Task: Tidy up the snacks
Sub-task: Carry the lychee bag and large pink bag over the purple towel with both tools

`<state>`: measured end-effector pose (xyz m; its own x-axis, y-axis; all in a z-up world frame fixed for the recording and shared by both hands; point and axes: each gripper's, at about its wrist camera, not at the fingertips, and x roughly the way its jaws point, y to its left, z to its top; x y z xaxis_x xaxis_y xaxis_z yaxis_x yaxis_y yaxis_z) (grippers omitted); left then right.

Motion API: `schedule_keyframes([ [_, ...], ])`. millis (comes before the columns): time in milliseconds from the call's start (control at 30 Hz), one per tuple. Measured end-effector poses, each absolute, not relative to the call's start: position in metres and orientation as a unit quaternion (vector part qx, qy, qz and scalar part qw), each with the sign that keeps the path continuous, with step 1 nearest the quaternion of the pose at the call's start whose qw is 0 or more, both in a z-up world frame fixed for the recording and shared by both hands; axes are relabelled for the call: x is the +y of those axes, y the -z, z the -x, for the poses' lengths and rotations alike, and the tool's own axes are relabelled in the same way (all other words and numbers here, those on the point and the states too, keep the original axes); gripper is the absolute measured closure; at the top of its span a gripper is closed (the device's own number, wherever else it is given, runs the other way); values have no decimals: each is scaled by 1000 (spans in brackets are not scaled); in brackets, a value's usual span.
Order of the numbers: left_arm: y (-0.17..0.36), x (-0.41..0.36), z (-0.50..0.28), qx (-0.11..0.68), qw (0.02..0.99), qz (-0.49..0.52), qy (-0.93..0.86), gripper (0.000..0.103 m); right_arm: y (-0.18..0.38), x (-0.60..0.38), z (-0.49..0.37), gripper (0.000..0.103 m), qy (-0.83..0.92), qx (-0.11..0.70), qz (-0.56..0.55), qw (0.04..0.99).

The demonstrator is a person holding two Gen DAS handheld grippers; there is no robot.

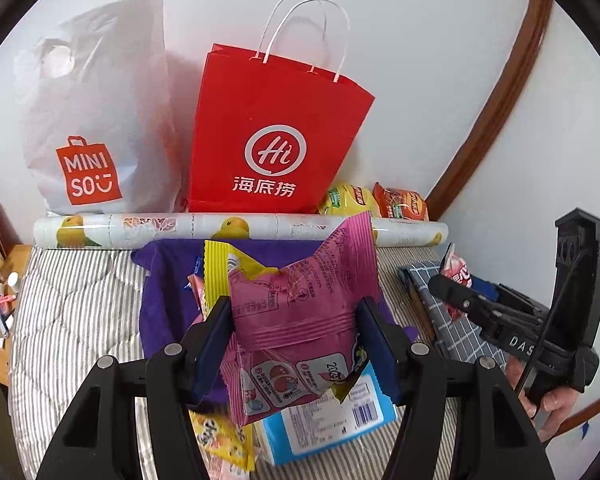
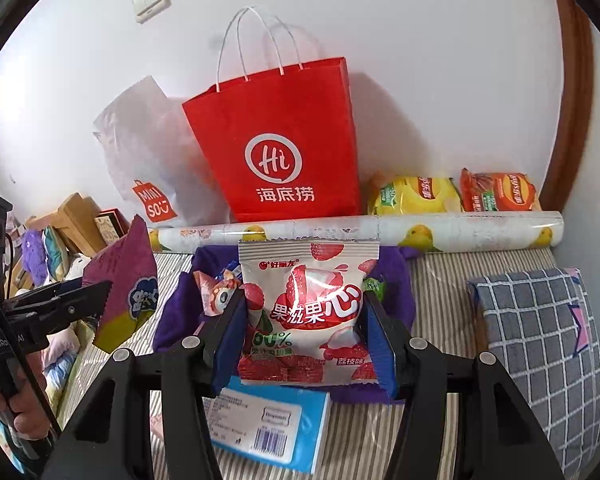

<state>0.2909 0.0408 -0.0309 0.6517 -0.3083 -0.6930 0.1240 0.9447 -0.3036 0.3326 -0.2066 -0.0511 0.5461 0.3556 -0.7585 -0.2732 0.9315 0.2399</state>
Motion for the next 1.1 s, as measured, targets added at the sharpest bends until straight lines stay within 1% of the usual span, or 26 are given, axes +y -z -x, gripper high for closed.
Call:
schedule_keyframes([
  [233, 49, 43, -323, 412, 895, 125, 116, 42, 85, -214, -357, 47, -180, 465, -60, 865],
  [467, 68, 39, -343, 428, 888, 125, 115, 42, 106, -222, -369, 47, -183, 459, -83, 865],
  [833, 83, 30, -349, 444, 882, 105, 117, 42, 133, -228, -360, 47, -184, 454, -76, 869],
  [1100, 98, 37, -348, 455, 877, 111, 109, 42, 157, -236, -361, 47, -173, 471, -84, 861],
])
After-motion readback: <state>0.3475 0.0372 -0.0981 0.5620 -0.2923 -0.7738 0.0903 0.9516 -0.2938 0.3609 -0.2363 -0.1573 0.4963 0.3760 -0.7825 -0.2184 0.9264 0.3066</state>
